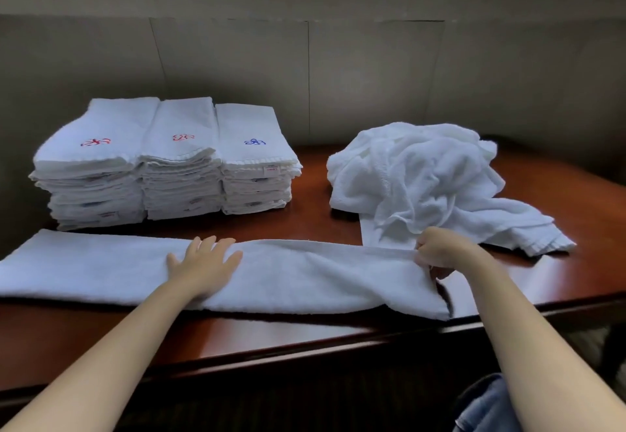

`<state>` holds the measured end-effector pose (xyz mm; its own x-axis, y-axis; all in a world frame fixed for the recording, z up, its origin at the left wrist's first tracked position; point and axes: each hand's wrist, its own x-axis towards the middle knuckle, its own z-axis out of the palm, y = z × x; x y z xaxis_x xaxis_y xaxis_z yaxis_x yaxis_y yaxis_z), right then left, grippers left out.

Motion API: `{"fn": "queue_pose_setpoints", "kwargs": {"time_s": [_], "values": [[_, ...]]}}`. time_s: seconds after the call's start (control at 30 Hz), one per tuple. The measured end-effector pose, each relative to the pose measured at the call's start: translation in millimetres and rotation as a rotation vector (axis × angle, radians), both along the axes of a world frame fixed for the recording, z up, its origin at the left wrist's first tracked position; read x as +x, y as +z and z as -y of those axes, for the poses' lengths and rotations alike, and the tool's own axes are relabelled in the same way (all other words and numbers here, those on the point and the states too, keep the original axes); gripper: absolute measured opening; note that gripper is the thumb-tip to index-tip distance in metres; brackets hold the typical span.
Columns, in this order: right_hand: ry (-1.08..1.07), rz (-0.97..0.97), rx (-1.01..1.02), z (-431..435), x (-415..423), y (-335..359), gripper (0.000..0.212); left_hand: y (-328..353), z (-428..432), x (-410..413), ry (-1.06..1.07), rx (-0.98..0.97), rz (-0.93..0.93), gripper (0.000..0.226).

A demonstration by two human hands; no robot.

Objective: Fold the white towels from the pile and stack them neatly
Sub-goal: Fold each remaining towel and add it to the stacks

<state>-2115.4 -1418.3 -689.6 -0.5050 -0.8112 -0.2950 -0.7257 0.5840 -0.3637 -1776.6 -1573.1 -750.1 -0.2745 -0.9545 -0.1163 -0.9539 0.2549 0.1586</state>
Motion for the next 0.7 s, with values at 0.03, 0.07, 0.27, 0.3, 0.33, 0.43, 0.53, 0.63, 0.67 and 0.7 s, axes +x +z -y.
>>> {"fn": "queue_pose_setpoints", "kwargs": {"time_s": [0.03,0.07,0.27,0.3,0.33,0.43,0.53,0.63,0.67,0.7], "values": [[-0.025,-0.055,-0.069,2,-2,-3,0.017,1,0,0,-0.003,-0.006,-0.003,0.051],[-0.052,-0.122,-0.128,3,-5,-6,0.016,1,0,1,-0.008,-0.014,-0.003,0.051],[-0.133,-0.125,-0.087,-5,-15,-7,0.026,3,-1,2,-0.008,-0.025,0.012,0.054],[-0.153,-0.029,-0.064,-7,-11,-7,0.034,3,-1,2,-0.002,-0.025,0.021,0.054],[-0.172,0.048,-0.041,-9,-6,-8,0.043,4,-1,0,0.005,-0.026,0.027,0.055],[-0.113,0.020,-0.010,-8,7,-12,0.062,5,-6,-16,-0.005,-0.043,0.012,0.059],[-0.122,0.143,-0.103,-7,8,-18,0.060,3,-23,-47,-0.049,-0.005,-0.044,0.064],[-0.150,0.475,-0.472,-8,11,-9,0.015,-5,-36,-65,-0.081,-0.021,-0.017,0.070],[-0.155,0.507,-0.654,-7,12,-3,0.010,-6,-36,-67,-0.081,-0.037,-0.031,0.071],[-0.142,0.444,-0.794,-6,10,2,0.012,-6,-35,-67,-0.076,-0.047,-0.058,0.071]]}}
